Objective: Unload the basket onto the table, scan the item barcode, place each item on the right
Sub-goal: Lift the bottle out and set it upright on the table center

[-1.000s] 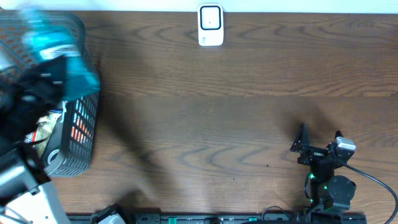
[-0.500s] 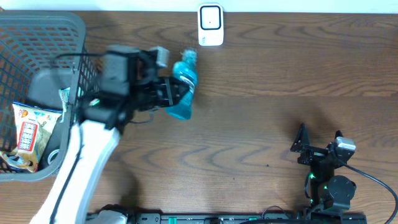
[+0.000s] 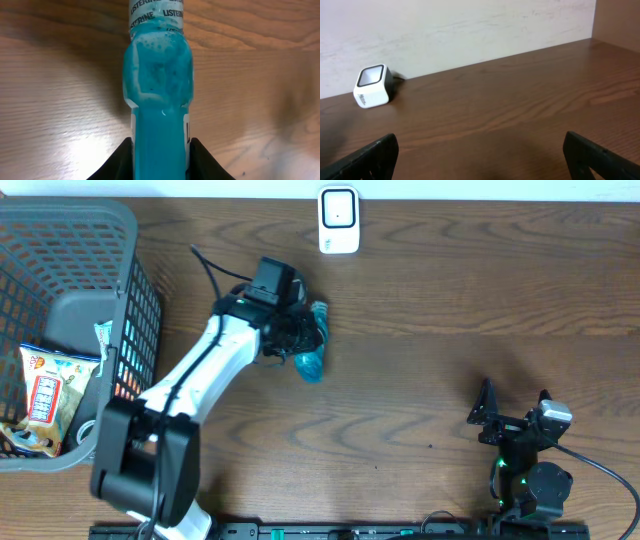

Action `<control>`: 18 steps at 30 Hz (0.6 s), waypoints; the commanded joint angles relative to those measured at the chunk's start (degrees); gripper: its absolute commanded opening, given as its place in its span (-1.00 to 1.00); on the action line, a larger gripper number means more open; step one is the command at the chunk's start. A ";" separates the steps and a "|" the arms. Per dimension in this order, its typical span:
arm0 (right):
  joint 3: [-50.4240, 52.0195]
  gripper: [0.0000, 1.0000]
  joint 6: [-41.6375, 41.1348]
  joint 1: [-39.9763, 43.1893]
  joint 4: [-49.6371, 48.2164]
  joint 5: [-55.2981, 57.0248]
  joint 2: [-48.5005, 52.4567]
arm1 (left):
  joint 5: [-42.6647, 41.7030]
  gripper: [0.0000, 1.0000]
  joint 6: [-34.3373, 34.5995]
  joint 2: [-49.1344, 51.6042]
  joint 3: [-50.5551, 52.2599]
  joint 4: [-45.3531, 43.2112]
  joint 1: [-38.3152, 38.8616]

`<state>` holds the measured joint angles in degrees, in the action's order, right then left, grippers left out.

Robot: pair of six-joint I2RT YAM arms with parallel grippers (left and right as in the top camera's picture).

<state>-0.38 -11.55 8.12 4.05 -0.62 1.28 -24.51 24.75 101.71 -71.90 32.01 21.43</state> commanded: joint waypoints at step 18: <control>0.04 0.99 -0.42 -0.28 0.24 0.13 -0.15 | 11.15 -0.70 15.89 2.91 7.96 -12.39 11.82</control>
<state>-0.38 -11.55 8.12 4.03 -0.62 1.28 -14.83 37.60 104.71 -66.61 21.08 32.42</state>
